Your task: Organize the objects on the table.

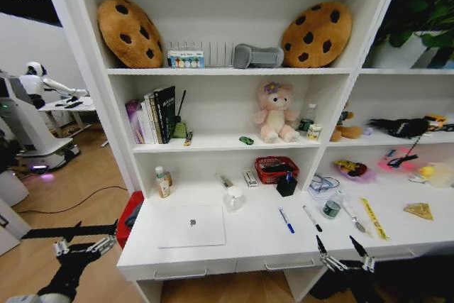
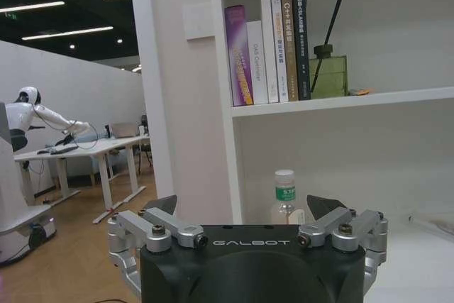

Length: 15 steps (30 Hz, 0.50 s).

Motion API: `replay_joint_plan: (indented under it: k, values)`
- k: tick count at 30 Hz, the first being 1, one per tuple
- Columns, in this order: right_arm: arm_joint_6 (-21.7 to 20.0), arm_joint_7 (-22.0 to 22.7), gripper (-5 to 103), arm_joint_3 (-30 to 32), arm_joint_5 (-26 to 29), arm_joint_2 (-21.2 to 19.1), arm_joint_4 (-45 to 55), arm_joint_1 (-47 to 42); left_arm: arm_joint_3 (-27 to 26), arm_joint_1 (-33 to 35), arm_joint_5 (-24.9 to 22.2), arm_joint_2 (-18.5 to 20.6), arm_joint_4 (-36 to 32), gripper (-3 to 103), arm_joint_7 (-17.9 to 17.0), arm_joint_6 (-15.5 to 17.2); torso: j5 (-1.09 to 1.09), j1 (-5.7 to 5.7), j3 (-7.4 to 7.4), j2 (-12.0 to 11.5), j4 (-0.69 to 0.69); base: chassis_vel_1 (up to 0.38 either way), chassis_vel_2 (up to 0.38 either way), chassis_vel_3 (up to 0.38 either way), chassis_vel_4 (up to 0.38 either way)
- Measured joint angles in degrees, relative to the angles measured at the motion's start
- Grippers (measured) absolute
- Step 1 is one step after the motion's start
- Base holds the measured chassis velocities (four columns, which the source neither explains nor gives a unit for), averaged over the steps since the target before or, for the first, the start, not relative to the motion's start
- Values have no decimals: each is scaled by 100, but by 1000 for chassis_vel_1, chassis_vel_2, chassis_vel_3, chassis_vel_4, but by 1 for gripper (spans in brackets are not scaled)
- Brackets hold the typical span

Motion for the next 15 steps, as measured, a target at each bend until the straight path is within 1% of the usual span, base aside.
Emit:
replay_joint_plan:
  k: [2,5,8,10,11,13,14,15]
  values:
    - [-69,-7,100,19,8,-64,-94,150,0,0,0,0,0,100,0,0,3,0,0,0,2,-121,-131,136,119]
    - [-167,-12,100,18,52,-114,-138,292,0,0,0,0,0,100,0,0,1,0,0,0,2,-147,-159,187,144]
    - [-248,-30,100,-54,111,-183,-206,472,0,0,0,0,-1,100,0,1,4,1,1,-1,0,-219,-211,233,191]
    - [-384,-91,100,-186,189,-281,-318,730,0,0,0,0,-1,100,0,1,-3,1,1,-1,0,-231,-238,261,210]
    - [-384,-91,100,-186,189,-281,-318,730,0,0,0,0,-1,100,0,1,-3,1,1,-1,0,-207,-259,261,202]
    - [-587,-118,100,-330,329,-384,-431,969,0,0,0,-1,-1,100,0,1,7,1,1,-1,4,-161,-205,191,198]
    - [-587,-118,100,-330,329,-384,-431,969,0,0,0,-1,-1,100,0,1,7,1,1,-1,4,-161,-205,182,193]
    - [-756,-120,100,-433,472,-458,-510,1147,1,0,0,-1,-1,100,0,1,5,1,1,-1,4,-50,-170,182,112]
